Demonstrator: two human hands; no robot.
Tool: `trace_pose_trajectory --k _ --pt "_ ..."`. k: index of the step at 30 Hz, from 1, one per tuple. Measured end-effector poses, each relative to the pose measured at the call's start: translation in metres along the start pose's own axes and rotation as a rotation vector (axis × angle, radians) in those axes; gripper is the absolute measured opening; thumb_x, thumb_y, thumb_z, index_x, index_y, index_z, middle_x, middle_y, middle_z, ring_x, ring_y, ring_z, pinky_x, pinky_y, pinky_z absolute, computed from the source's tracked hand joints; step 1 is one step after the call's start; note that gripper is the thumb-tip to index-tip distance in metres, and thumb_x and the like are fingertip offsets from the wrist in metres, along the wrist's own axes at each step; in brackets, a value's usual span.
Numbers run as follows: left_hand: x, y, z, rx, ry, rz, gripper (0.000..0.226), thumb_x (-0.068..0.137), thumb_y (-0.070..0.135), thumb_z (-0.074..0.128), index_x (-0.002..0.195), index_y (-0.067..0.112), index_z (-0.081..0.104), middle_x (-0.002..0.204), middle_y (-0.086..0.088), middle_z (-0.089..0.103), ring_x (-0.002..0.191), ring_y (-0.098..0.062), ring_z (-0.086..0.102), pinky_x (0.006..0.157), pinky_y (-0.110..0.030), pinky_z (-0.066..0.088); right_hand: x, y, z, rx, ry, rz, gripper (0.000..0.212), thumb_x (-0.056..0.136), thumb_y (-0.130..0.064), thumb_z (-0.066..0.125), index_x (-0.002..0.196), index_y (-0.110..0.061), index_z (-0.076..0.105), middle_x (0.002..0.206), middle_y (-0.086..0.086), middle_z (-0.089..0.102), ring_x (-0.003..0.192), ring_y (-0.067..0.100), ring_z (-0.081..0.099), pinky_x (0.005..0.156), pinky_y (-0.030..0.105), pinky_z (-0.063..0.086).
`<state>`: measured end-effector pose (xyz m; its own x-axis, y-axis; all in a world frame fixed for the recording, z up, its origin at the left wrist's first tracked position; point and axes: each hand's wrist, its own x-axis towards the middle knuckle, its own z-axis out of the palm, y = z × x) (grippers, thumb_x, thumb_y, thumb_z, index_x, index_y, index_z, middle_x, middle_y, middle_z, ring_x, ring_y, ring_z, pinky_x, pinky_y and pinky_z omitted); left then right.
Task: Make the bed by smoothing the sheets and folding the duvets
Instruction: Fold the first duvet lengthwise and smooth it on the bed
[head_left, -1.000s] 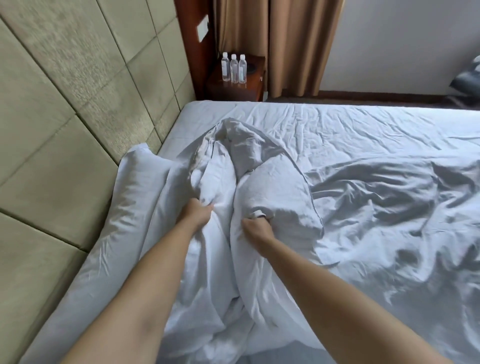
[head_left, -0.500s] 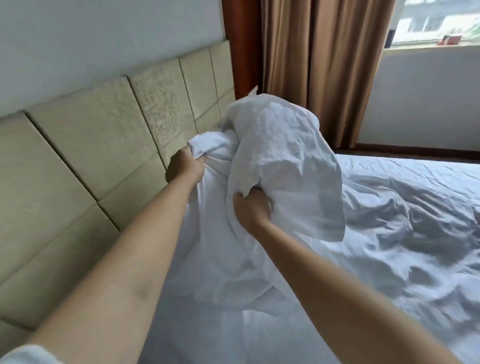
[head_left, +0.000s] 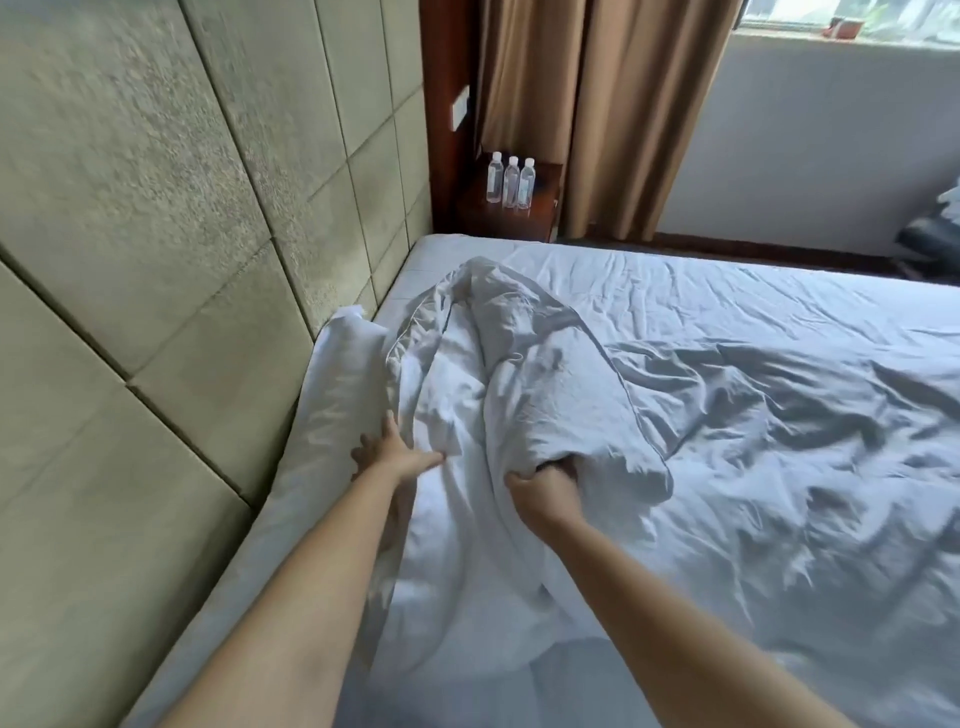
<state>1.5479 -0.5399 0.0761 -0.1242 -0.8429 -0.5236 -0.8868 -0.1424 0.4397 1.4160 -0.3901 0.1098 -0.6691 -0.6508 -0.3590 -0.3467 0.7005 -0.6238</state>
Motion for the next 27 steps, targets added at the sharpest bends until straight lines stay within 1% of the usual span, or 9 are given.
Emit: trace_pose_trajectory --k 3,5,9,12,15,17,21,24,27 --pt "0.022 -0.007 0.001 -0.231 -0.105 -0.087 0.135 0.063 0.054 0.082 0.151 0.024 -0.017 0.157 -0.016 0.001 0.145 -0.034 0.008 0.117 -0.043 0.019 0.007 -0.006 0.006 0.016 0.073 0.067 0.062 0.086 -0.034 0.062 0.134 0.003 0.049 0.141 0.019 0.046 0.131 0.031 0.042 0.107 0.031 0.034" --pt "0.03 -0.015 0.008 -0.359 -0.186 -0.116 0.143 0.057 0.053 0.086 0.151 0.017 -0.016 0.158 -0.015 0.008 0.145 -0.031 0.012 0.116 -0.041 0.023 0.011 -0.008 0.009 -0.001 0.089 0.084 0.057 0.088 -0.034 0.062 0.131 0.002 0.053 0.138 0.018 0.05 0.129 0.03 0.046 0.104 0.03 0.037" --pt "0.042 -0.02 0.017 -0.445 -0.22 -0.19 0.147 0.037 0.058 0.089 0.152 0.007 0.012 0.152 -0.015 0.028 0.137 -0.029 0.034 0.109 -0.04 0.038 0.015 -0.013 0.02 -0.082 0.085 0.068 0.053 0.091 -0.032 0.059 0.132 0.0 0.052 0.139 0.017 0.05 0.128 0.031 0.047 0.101 0.029 0.038" --pt "0.029 -0.008 0.015 -0.522 -0.194 -0.084 0.09 0.061 0.034 0.087 0.133 -0.001 0.046 0.13 -0.013 0.056 0.115 -0.027 0.058 0.095 -0.032 0.048 0.013 -0.021 0.025 -0.08 0.093 0.096 0.055 0.09 -0.028 0.058 0.135 0.003 0.047 0.141 0.019 0.046 0.128 0.033 0.046 0.102 0.031 0.038" --pt "0.011 0.015 -0.007 -0.468 -0.188 0.023 0.054 0.076 0.019 0.077 0.12 -0.003 0.055 0.118 -0.015 0.061 0.106 -0.027 0.062 0.075 -0.027 0.046 0.011 -0.046 0.014 -0.073 0.201 0.09 0.053 0.089 -0.022 0.056 0.131 0.008 0.048 0.141 0.021 0.045 0.125 0.034 0.048 0.101 0.032 0.036" --pt "0.0 0.031 -0.041 -0.42 -0.172 0.096 0.052 0.079 0.017 0.073 0.122 -0.006 0.053 0.114 -0.017 0.06 0.103 -0.028 0.062 0.071 -0.03 0.046 0.008 -0.074 -0.001 -0.073 0.33 -0.038 0.056 0.085 -0.015 0.057 0.134 0.009 0.044 0.142 0.02 0.043 0.127 0.033 0.046 0.103 0.031 0.033" --pt "-0.013 0.028 -0.109 -0.524 -0.321 0.063 0.027 0.091 0.018 0.06 0.113 0.004 0.053 0.103 -0.018 0.057 0.09 -0.029 0.057 0.07 -0.032 0.042 -0.004 -0.123 -0.01 -0.189 0.54 -0.722 0.048 0.069 -0.001 0.066 0.117 -0.001 0.064 0.12 0.017 0.062 0.108 0.039 0.057 0.091 0.039 0.047" --pt "-0.004 -0.017 -0.103 -0.521 -0.269 -0.018 0.01 0.09 0.01 0.059 0.08 0.01 0.056 0.082 -0.01 0.056 0.075 -0.024 0.052 0.072 -0.033 0.048 -0.013 -0.106 0.017 -0.601 0.105 -0.893 0.046 0.071 -0.008 0.063 0.117 -0.013 0.067 0.132 0.004 0.057 0.12 0.029 0.052 0.098 0.034 0.041" --pt "0.005 -0.08 -0.07 -0.439 -0.169 -0.112 0.015 0.099 0.005 0.045 0.093 -0.003 0.056 0.076 -0.004 0.048 0.07 -0.022 0.05 0.086 -0.035 0.049 -0.027 -0.06 0.064 -0.88 -0.377 -0.81 0.043 0.073 -0.011 0.063 0.114 -0.021 0.065 0.129 -0.001 0.056 0.122 0.022 0.049 0.097 0.031 0.038"
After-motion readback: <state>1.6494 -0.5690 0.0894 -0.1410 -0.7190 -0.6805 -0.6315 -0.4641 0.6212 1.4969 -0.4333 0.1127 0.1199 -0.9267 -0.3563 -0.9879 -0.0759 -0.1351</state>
